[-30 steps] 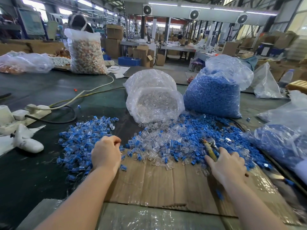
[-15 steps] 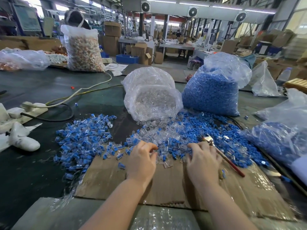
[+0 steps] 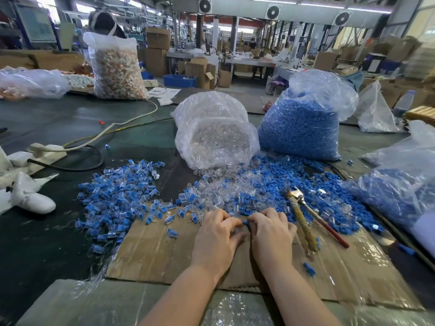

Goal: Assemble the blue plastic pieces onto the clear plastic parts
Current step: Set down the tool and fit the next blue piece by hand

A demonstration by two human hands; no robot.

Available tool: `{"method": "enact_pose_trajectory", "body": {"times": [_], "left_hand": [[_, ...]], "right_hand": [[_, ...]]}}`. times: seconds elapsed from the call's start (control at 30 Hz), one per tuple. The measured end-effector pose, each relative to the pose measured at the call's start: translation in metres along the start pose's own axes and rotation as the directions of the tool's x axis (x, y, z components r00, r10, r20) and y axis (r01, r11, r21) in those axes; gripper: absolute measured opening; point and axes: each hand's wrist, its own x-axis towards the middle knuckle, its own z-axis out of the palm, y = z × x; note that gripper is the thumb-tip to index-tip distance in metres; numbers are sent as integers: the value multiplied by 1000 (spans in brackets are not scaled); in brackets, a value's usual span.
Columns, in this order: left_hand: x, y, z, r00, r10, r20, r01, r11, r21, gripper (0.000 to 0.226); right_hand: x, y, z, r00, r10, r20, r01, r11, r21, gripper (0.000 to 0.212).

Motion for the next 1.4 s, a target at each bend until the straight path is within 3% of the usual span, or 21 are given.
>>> {"method": "enact_pose_trajectory", "body": {"times": [0.2,0.3,0.63,0.73,0.87,1.03,1.4], "left_hand": [[-2,2,-6,995,-81,-55,76,993,-93,11],[-2,4,-9,991,-123,-61,114,983,-143,7],[-3,0,-11,963,-224,-149,169,935,-313,10],[-1,-3,-12,935,-312,-170,233,900,-369,13],[-1,-5,-12,924,-362,-125,282,864,-416,22],[-1,-4,-11,923,-374,-93,301,850,-433,24],[-4,-2,-14,944,-325,-58,274,868,-414,22]], "right_hand": [[-9,0,-4,981,-10,-192,34,992,124,4],[-14,0,-6,969,-51,-241,84,988,127,11],[-17,0,-13,951,-131,-281,210,939,272,19],[-20,-1,-15,932,-236,-275,328,870,368,12],[-23,-6,-17,887,-398,-236,459,823,336,7],[-18,-3,-13,953,-275,-126,302,895,329,8],[-19,-2,-11,969,-210,-129,245,885,396,10]]}}
